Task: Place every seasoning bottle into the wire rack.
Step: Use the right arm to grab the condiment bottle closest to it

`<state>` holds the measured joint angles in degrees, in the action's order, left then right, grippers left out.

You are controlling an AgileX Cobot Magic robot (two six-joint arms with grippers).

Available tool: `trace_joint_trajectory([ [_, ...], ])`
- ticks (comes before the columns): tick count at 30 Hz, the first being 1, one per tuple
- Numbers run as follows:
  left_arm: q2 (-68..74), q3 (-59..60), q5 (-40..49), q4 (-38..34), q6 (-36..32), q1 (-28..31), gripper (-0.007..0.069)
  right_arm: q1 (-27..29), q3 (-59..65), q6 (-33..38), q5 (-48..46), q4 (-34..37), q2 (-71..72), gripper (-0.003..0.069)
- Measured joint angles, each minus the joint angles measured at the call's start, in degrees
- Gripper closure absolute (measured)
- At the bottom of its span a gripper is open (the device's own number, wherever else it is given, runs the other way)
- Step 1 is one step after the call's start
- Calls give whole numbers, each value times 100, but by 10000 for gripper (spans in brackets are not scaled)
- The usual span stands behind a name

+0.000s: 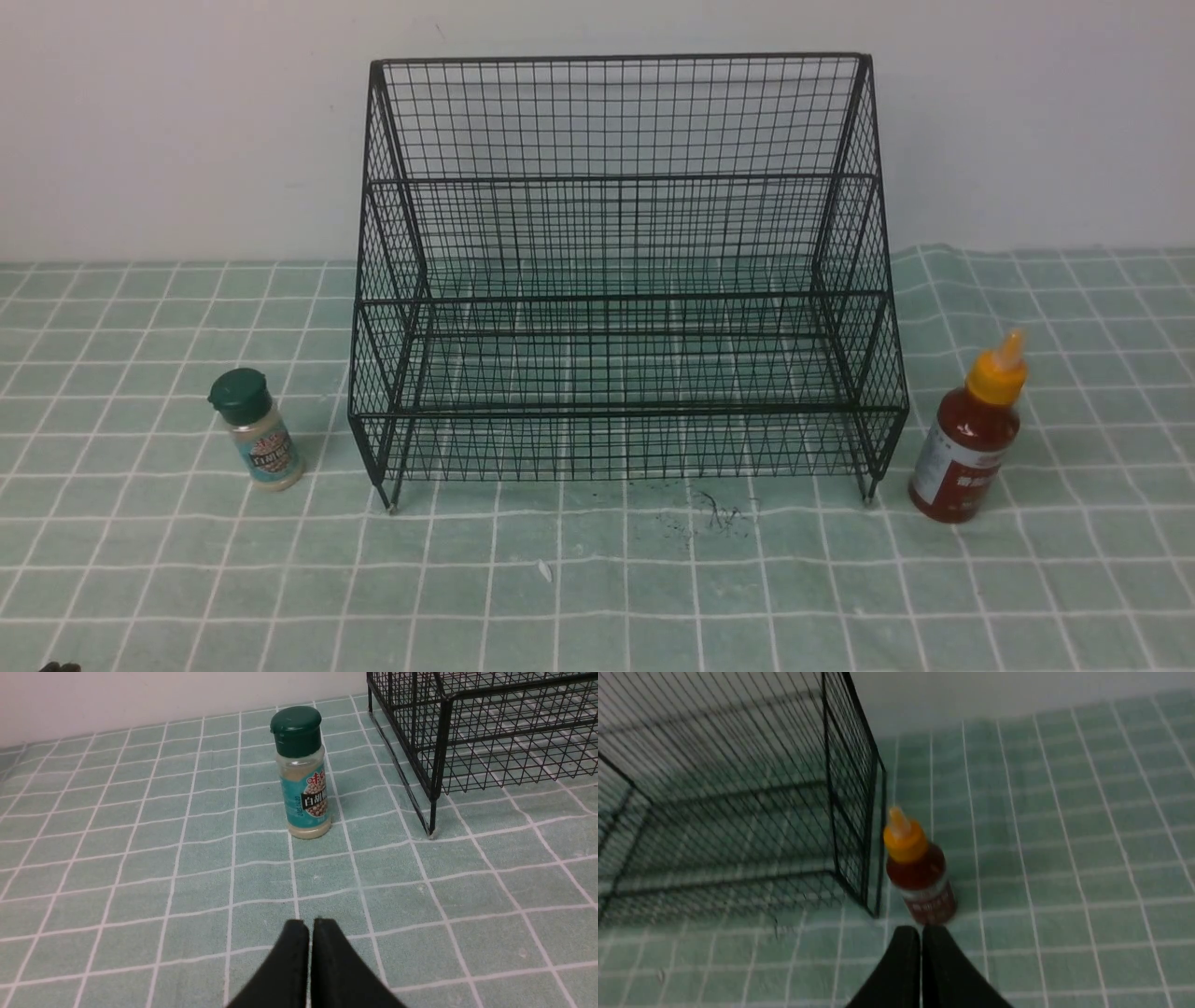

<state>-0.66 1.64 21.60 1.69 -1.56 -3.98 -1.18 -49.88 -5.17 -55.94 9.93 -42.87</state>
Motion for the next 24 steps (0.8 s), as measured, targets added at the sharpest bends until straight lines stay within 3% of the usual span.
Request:
trace_joint_trajectory([
  [3, 0, 0, 0, 0, 0, 0, 631, 0, -550, 102, -369, -7, -859, 600],
  [10, 0, 0, 0, 0, 0, 0, 631, 0, -1569, 665, -559, 273, -2664, 324],
  [11, 0, 0, 0, 0, 0, 0, 631, 0, -1708, 850, -545, 409, -3048, 246],
  [13, 0, 0, 0, 0, 0, 0, 631, 0, -1812, 1040, -449, 545, -3392, 160],
  [16, 0, 0, 0, 0, 0, 0, 631, 0, -1844, 1236, -235, 625, -3868, 74],
  [24, 0, 0, 0, 0, 0, 0, 631, -245, -1844, 1441, 193, 539, -4754, 48],
])
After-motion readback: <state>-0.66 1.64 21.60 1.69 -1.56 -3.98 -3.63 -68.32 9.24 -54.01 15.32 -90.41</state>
